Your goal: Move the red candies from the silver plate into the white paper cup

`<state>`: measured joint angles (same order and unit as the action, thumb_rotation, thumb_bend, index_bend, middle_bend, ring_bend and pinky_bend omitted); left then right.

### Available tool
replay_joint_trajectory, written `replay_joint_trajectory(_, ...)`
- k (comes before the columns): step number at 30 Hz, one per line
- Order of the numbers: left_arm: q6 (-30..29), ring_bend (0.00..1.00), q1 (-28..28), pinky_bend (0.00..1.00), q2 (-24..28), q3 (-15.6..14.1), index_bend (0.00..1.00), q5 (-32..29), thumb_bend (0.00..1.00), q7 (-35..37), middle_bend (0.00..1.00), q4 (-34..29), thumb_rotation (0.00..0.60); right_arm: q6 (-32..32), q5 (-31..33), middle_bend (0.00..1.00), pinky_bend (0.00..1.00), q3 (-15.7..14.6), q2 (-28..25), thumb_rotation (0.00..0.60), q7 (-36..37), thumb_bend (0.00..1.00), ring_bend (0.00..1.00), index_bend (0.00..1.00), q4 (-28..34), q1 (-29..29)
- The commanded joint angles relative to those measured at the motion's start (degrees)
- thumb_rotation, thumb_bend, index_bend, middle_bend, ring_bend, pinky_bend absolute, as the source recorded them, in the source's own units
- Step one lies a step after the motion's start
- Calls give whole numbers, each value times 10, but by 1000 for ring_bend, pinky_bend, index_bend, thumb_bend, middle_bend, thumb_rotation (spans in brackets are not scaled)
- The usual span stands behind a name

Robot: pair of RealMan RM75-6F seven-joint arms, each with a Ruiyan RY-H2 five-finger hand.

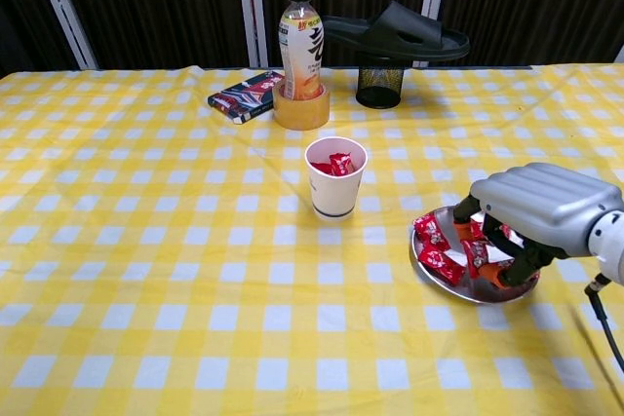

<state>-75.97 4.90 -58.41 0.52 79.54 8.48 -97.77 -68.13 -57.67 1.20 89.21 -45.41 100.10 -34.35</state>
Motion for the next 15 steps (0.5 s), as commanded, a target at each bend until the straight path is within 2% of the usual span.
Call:
replay_joint_trajectory(1, 0, 0, 0, 0, 1, 0, 0, 1, 33, 1, 0, 0, 600, -16, -20, 819, 980, 17, -25, 600, -9, 455, 930, 555, 44, -7)
replay_joint_trajectory(8, 7, 0, 3, 0, 2, 1, 0, -4, 33, 3, 0, -2, 600, -19, -9, 819, 980, 66, -56, 600, -39, 455, 930, 555, 115, -36)
replay_joint_trajectory(15, 12, 0, 5, 0, 4, 0, 0, -4, 33, 7, 0, -2, 600, 0, 30, 819, 981, 108, -37, 600, -49, 455, 930, 555, 103, -75)
